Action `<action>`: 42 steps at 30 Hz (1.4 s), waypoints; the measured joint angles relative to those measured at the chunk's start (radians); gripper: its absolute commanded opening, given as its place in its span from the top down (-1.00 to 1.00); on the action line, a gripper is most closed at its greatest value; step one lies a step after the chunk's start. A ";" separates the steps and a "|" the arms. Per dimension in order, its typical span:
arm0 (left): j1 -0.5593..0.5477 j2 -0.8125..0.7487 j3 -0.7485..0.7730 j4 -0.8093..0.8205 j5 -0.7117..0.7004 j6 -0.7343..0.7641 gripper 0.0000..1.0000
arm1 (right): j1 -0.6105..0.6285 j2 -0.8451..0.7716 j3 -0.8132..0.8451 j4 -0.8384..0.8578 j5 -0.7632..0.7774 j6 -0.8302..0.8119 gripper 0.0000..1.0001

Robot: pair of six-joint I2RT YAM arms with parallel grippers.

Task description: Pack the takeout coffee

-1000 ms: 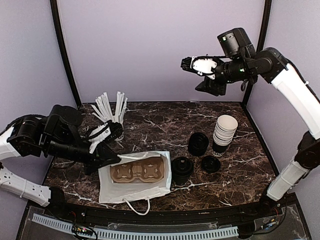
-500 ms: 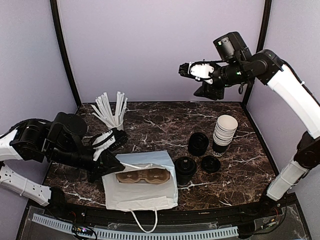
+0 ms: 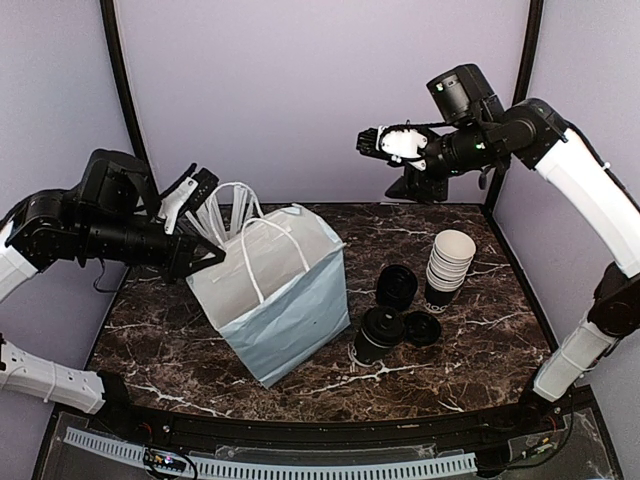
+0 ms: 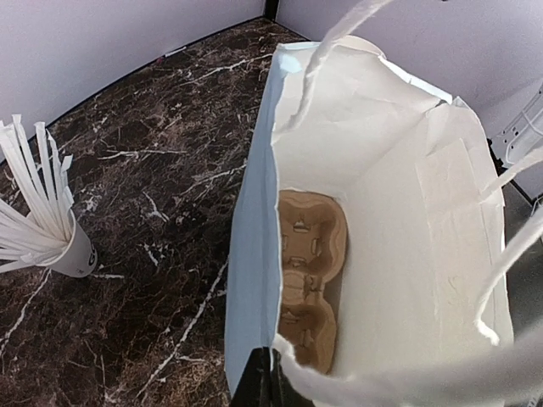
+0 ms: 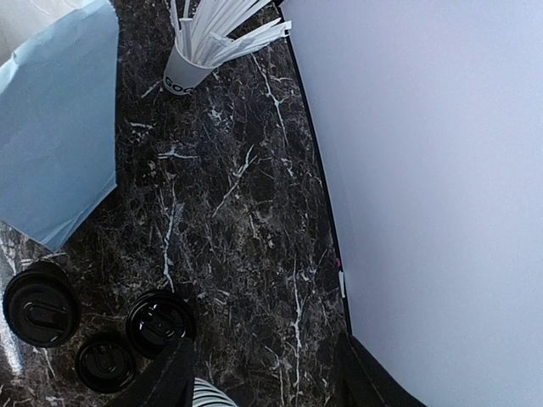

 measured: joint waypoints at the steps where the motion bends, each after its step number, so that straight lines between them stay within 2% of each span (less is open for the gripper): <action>1: 0.034 0.019 0.029 -0.018 0.032 -0.002 1.00 | 0.000 0.000 0.002 -0.004 -0.009 0.000 -0.16; 8: 0.210 0.193 0.203 -0.147 0.268 -0.019 1.00 | 0.000 0.000 0.002 -0.029 -0.061 -0.001 -0.18; 14: 0.302 0.244 0.286 -0.214 0.374 -0.033 1.00 | 0.000 -0.011 -0.005 -0.029 -0.068 -0.001 -0.18; 20: 0.325 0.256 0.349 -0.246 0.423 -0.054 1.00 | 0.000 -0.035 -0.018 -0.035 -0.071 -0.002 -0.18; 33: 0.335 0.332 0.647 -0.362 0.441 -0.103 1.00 | 0.000 -0.052 -0.022 -0.037 -0.086 -0.008 -0.18; 42: 0.359 0.352 0.677 -0.415 0.437 -0.123 0.97 | 0.000 -0.070 -0.046 -0.044 -0.085 -0.011 -0.18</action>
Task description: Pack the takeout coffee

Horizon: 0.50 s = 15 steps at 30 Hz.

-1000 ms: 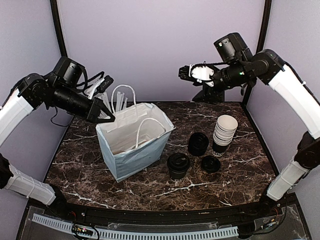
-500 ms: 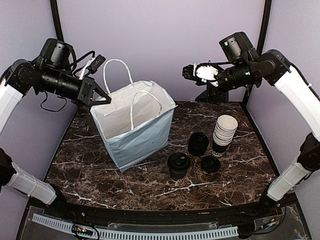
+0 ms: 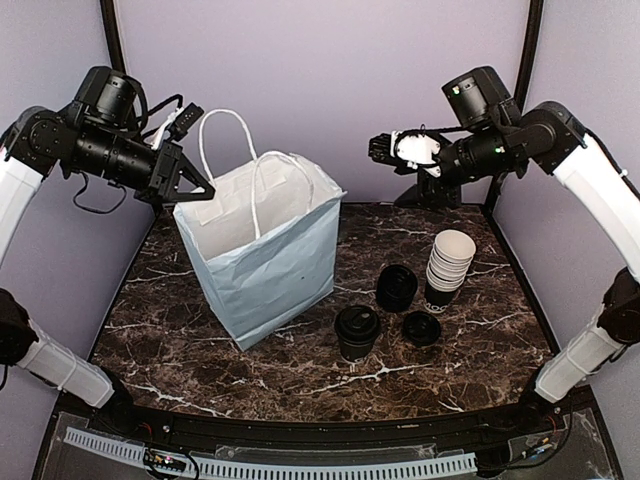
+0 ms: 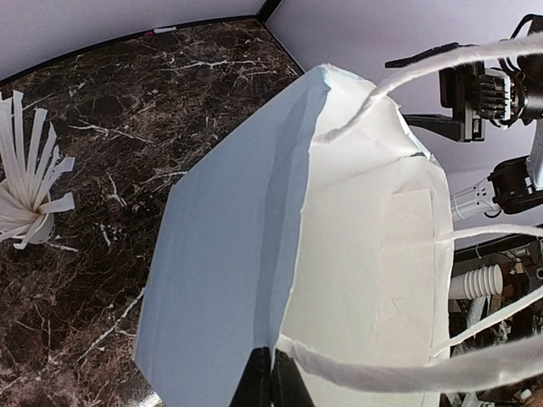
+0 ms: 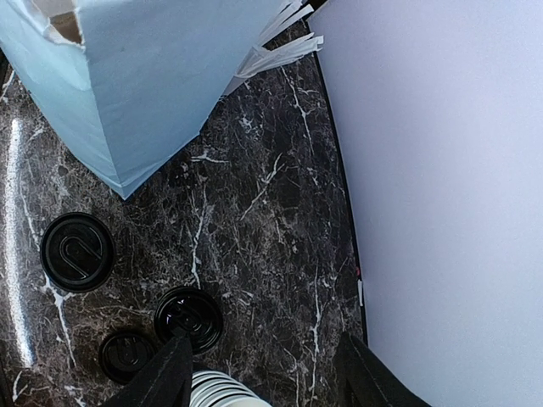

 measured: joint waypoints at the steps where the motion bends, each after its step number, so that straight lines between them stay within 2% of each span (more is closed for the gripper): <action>1: 0.002 0.000 -0.005 0.000 -0.001 -0.001 0.78 | 0.000 -0.001 -0.002 -0.001 0.000 0.000 -0.18; 2: 0.002 -0.006 -0.024 0.008 -0.006 -0.002 0.24 | 0.000 -0.002 -0.002 -0.001 0.000 0.000 -0.19; 3: 0.004 -0.018 -0.057 0.016 -0.015 0.002 -0.08 | 0.000 -0.002 -0.003 -0.001 0.001 -0.001 -0.19; 4: 0.005 -0.032 -0.110 0.028 -0.022 -0.003 -0.70 | 0.000 -0.002 -0.004 -0.001 0.001 0.000 -0.19; 5: 0.006 -0.050 -0.167 0.043 -0.035 -0.006 -0.84 | 0.000 -0.002 -0.006 -0.001 0.001 -0.001 -0.19; 6: 0.008 -0.068 -0.242 0.053 -0.056 -0.006 -0.94 | 0.000 -0.003 -0.009 -0.002 0.001 -0.001 -0.19; 9: 0.014 -0.081 -0.409 0.060 -0.136 0.003 -0.97 | 0.000 -0.003 -0.011 -0.005 0.000 -0.001 -0.19; 12: 0.022 -0.054 -0.424 0.077 -0.220 0.023 -0.98 | 0.000 -0.003 -0.011 -0.007 -0.003 -0.001 -0.19; 15: 0.023 -0.069 -0.367 0.121 -0.269 0.050 -0.98 | 0.000 -0.003 -0.013 -0.007 -0.008 -0.001 -0.20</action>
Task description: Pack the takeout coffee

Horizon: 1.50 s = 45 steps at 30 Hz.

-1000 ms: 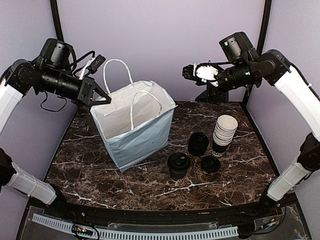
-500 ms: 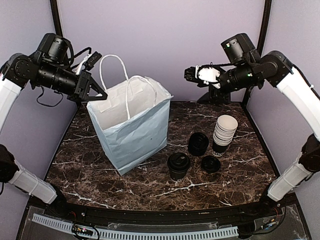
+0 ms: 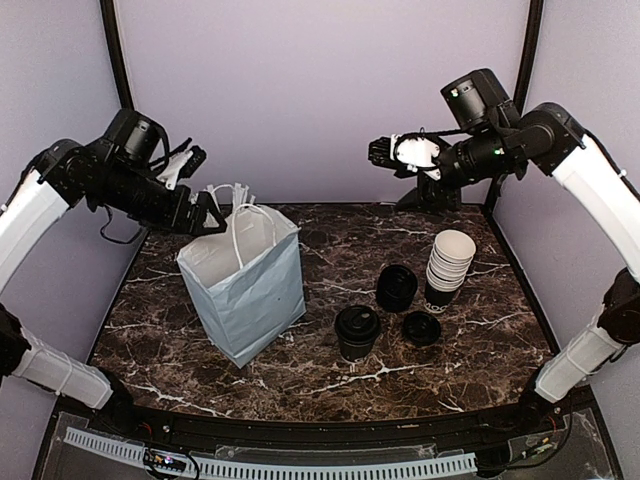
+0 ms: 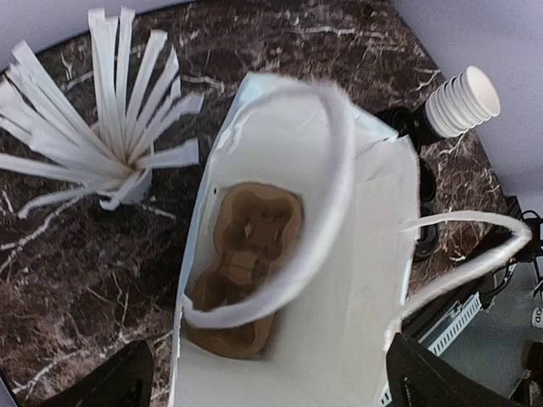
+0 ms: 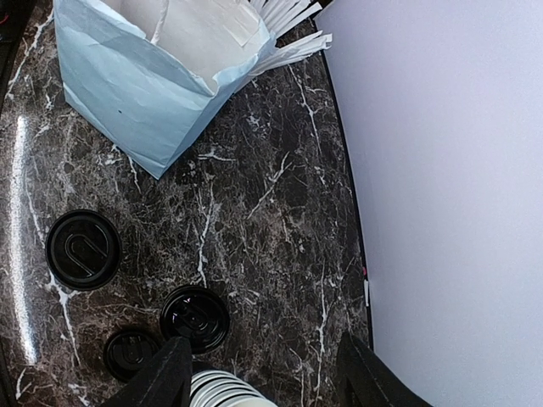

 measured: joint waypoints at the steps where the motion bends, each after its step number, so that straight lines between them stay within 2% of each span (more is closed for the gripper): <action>1: 0.000 -0.014 0.019 0.022 -0.009 0.010 -0.98 | 0.000 0.000 -0.001 0.000 -0.002 0.000 -0.22; 6: 0.000 -0.100 0.064 0.078 -0.027 0.060 -0.97 | 0.000 0.000 -0.016 -0.013 -0.037 -0.004 -0.29; 9: 0.000 -0.131 0.064 0.093 -0.037 0.079 -0.96 | 0.000 0.005 -0.026 -0.024 -0.089 -0.010 -0.42; 13: 0.000 -0.170 0.015 0.130 -0.068 0.089 -0.98 | 0.011 0.037 -0.095 -0.030 -0.152 -0.043 -0.53; 18: 0.000 -0.257 -0.112 0.177 -0.151 0.074 -0.97 | 0.066 0.147 -0.223 -0.031 -0.162 -0.072 -0.96; 22: 0.000 -0.304 -0.167 0.203 -0.175 0.050 -0.98 | 0.106 0.206 -0.283 -0.021 -0.159 -0.098 -0.97; 32: 0.000 -0.315 -0.217 0.211 -0.152 0.032 -0.90 | 0.160 0.212 -0.371 0.024 -0.149 -0.142 -0.97; 41: 0.000 -0.313 -0.228 0.211 -0.111 0.031 -0.84 | 0.171 0.255 -0.371 0.053 -0.148 -0.161 -0.69; 45: 0.000 -0.313 -0.243 0.211 -0.105 0.031 -0.82 | 0.172 0.281 -0.370 0.054 -0.148 -0.164 -0.63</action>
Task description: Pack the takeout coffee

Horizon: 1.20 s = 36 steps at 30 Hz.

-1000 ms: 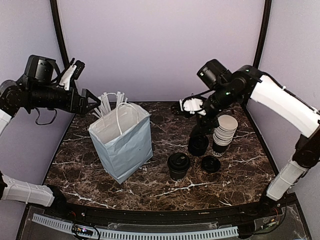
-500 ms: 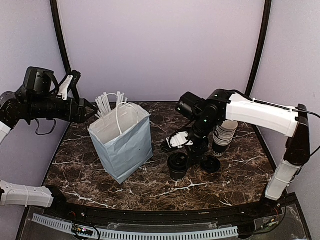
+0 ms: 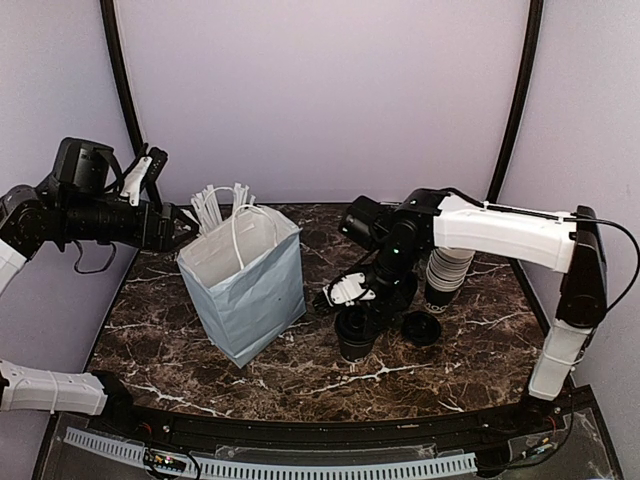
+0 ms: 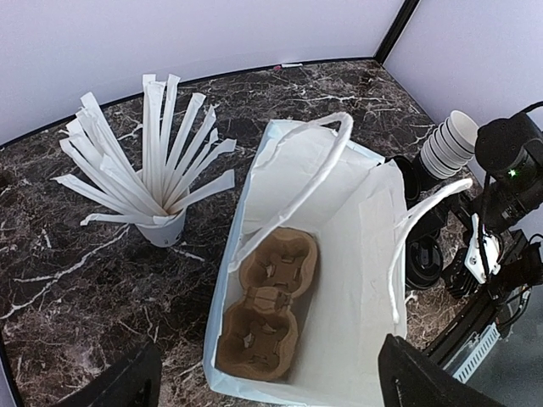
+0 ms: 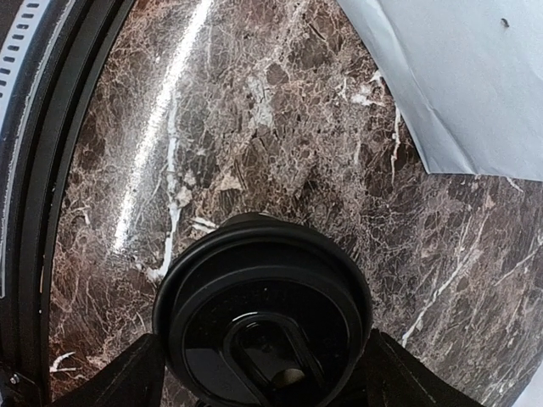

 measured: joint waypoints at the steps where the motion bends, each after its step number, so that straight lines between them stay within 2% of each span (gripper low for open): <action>1: 0.000 0.000 -0.004 0.000 0.001 0.000 -0.81 | 0.000 0.004 0.000 0.000 0.000 0.000 -0.61; 6: 0.000 0.000 -0.018 0.001 0.005 -0.003 -0.81 | 0.000 0.017 0.002 -0.001 0.000 0.000 -0.55; 18: 0.000 -0.001 -0.028 0.014 0.027 -0.003 -0.77 | 0.006 0.024 0.004 -0.002 0.000 -0.001 -0.62; 22: 0.000 -0.001 -0.028 0.014 0.028 -0.003 -0.77 | 0.016 0.027 0.004 -0.005 -0.003 0.000 -0.54; 27: 0.000 -0.001 -0.033 0.017 0.034 -0.004 -0.76 | 0.018 0.027 0.002 0.004 0.007 0.012 -0.21; 36: 0.000 0.028 -0.031 0.017 0.055 0.005 -0.69 | 0.019 -0.002 0.053 -0.045 0.030 0.022 -0.12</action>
